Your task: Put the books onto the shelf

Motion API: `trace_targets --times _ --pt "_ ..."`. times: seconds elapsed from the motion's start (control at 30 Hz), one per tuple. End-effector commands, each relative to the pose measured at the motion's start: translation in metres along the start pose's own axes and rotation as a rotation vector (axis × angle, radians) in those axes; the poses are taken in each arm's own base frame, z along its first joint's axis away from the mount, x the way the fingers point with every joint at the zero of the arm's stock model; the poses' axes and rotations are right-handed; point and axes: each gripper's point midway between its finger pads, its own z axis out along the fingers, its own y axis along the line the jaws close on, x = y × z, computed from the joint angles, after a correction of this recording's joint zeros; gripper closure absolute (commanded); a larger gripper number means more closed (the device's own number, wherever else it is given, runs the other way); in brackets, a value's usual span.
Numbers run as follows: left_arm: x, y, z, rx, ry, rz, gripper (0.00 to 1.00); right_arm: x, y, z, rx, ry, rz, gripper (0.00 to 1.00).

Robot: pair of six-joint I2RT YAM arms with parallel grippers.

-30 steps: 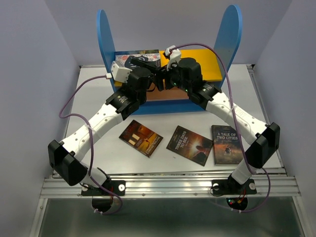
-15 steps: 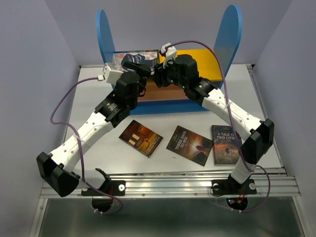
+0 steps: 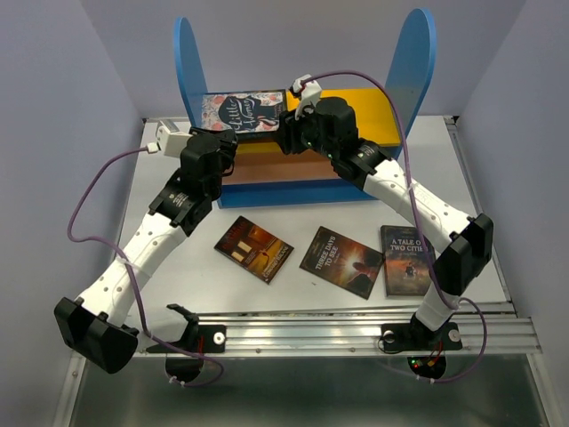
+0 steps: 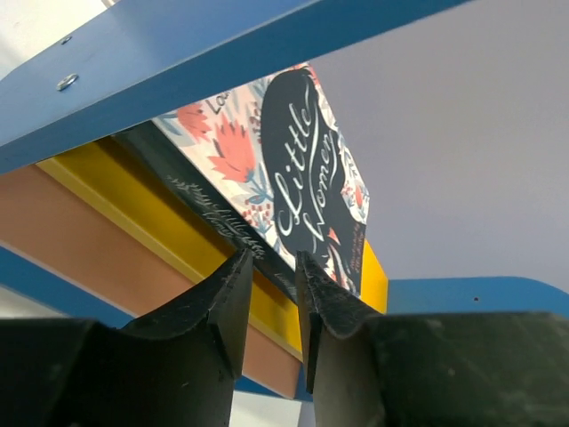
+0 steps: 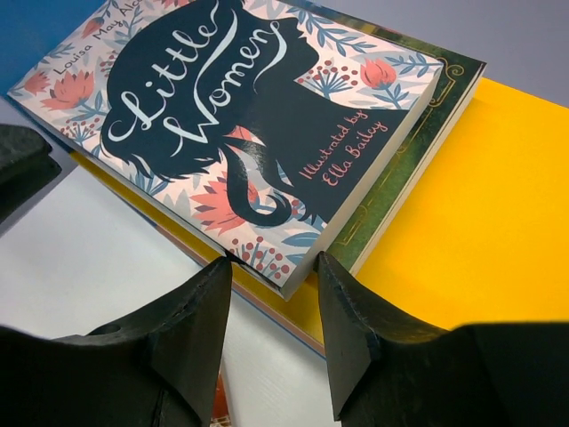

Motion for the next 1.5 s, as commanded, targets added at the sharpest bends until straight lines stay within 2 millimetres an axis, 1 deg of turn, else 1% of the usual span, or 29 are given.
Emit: trace_targets --times 0.0,0.07,0.1,0.13,0.17,0.2,0.23,0.27,0.3,0.43,0.5,0.53,0.63,0.67,0.87,0.97,1.03,1.13,1.27,1.33,1.4,1.43,1.47 --pt "-0.002 -0.006 -0.004 0.046 0.02 -0.004 0.69 -0.049 0.004 0.002 0.001 -0.166 0.027 0.52" --pt "-0.003 -0.006 -0.006 0.054 0.024 0.007 0.74 -0.05 0.004 0.003 0.001 -0.167 0.03 0.52" --pt "-0.003 -0.006 -0.007 0.057 0.024 0.009 0.81 -0.049 0.004 0.003 0.001 -0.166 0.031 0.52" --pt "-0.005 -0.008 -0.01 0.069 0.023 0.008 0.84 -0.048 0.004 0.004 0.001 -0.164 0.033 0.52" --pt "-0.005 -0.005 -0.01 0.066 0.024 0.015 0.88 -0.048 0.004 0.004 0.001 -0.163 0.034 0.52" --pt "-0.004 -0.002 -0.011 0.063 0.024 0.015 0.95 -0.047 0.004 0.005 0.001 -0.163 0.036 0.52" --pt "-0.005 -0.001 -0.012 0.061 0.019 0.012 0.99 -0.046 0.004 0.006 0.001 -0.161 0.042 0.52" --pt "-0.004 0.003 -0.012 0.055 0.018 0.011 1.0 -0.047 0.004 0.007 0.001 -0.163 0.042 0.52" --pt "-0.004 0.008 -0.011 0.045 0.014 0.01 1.0 -0.045 0.005 0.009 -0.001 -0.16 0.045 0.53" --pt "-0.009 0.017 -0.008 0.02 -0.008 0.018 1.0 -0.044 0.006 0.01 -0.008 -0.157 0.046 0.53" --pt "-0.017 0.017 -0.005 0.013 -0.034 0.025 1.0 -0.046 0.007 0.008 -0.013 -0.161 0.046 0.53" --pt "-0.019 0.014 -0.003 0.015 -0.04 0.028 1.0 -0.047 0.007 0.007 -0.014 -0.164 0.044 0.53" --pt "-0.024 0.017 0.003 -0.011 -0.056 0.043 1.0 -0.05 0.007 0.005 -0.015 -0.17 0.036 0.53" --pt "-0.026 0.014 0.003 -0.006 -0.061 0.041 1.0 -0.05 0.008 0.005 -0.017 -0.17 0.034 0.53" --pt "-0.023 0.012 0.014 -0.006 -0.046 0.048 1.0 -0.046 0.004 0.012 0.001 -0.163 0.033 0.52" --pt "-0.025 0.011 0.017 -0.007 -0.051 0.052 1.0 -0.046 0.006 0.013 -0.011 -0.161 0.041 0.52" --pt "-0.028 0.007 0.021 -0.005 -0.059 0.055 1.0 -0.048 0.009 0.011 -0.026 -0.164 0.04 0.52" --pt "-0.03 0.007 0.024 -0.013 -0.061 0.064 1.0 -0.051 0.01 0.009 -0.029 -0.17 0.033 0.52" --pt "-0.033 0.005 0.025 -0.01 -0.062 0.06 1.0 -0.049 0.009 0.007 -0.029 -0.167 0.023 0.51" --pt "-0.031 0.004 0.023 0.0 -0.05 0.057 1.0 -0.048 0.009 0.006 -0.027 -0.164 0.017 0.45" --pt "-0.028 0.008 0.021 -0.001 -0.036 0.057 1.0 -0.049 0.008 0.004 -0.023 -0.167 0.015 0.41" --pt "-0.027 0.008 0.016 0.008 -0.022 0.058 1.0 -0.051 0.006 0.0 -0.012 -0.17 0.012 0.33" --pt "-0.028 0.004 0.012 0.023 -0.013 0.053 1.0 -0.055 0.005 -0.003 0.0 -0.178 0.008 0.28"
